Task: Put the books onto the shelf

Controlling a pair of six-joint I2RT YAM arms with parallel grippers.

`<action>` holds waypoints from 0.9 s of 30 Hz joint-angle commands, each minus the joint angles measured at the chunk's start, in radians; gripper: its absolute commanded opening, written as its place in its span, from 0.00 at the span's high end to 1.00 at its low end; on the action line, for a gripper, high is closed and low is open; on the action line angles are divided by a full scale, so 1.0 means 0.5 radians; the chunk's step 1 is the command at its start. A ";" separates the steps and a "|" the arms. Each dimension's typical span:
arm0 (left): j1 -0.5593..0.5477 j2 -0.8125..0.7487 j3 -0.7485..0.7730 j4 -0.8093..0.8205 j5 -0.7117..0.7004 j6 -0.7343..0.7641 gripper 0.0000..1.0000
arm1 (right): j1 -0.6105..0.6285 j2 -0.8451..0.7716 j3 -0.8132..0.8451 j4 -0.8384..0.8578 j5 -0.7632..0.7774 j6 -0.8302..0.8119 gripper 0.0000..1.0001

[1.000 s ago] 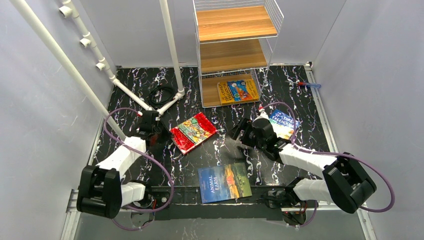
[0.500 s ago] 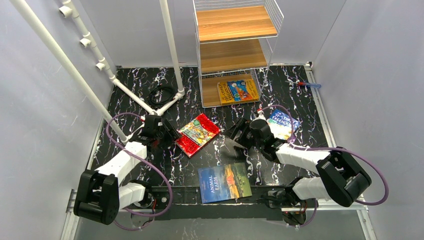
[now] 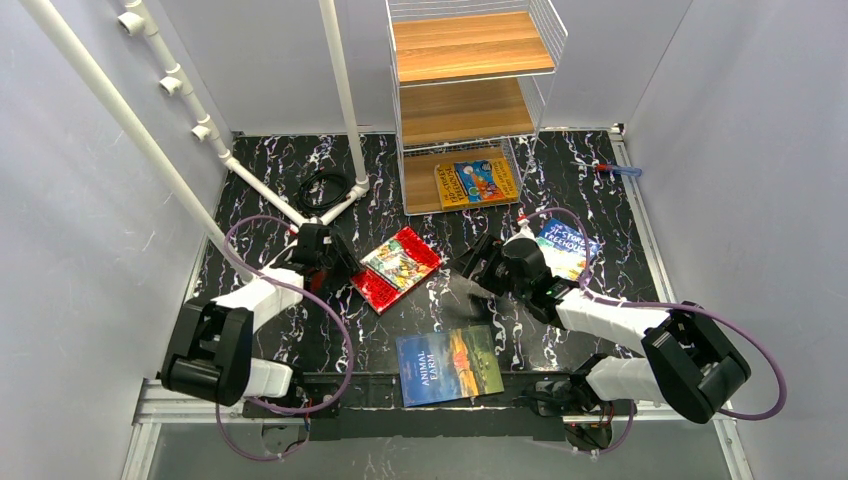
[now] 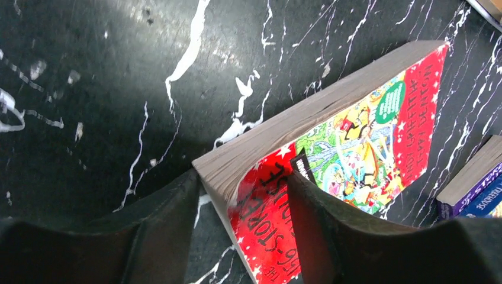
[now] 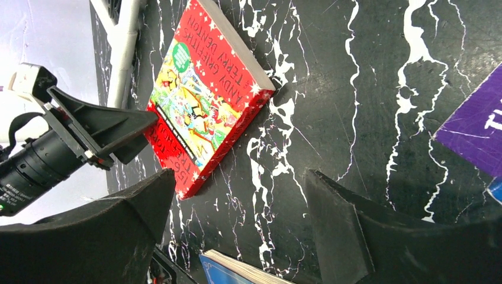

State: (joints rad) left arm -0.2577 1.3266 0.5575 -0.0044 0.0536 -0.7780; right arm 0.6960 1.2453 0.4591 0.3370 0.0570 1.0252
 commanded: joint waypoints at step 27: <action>-0.169 -0.408 0.132 -0.447 0.091 -0.636 1.00 | 0.251 0.625 -0.097 0.819 0.043 0.908 0.01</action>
State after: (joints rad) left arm -0.3363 1.1378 0.5816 -0.1818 0.0715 -1.0161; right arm 0.7971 1.5013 0.4099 0.6338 0.0498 1.3579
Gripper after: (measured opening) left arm 0.074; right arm 0.984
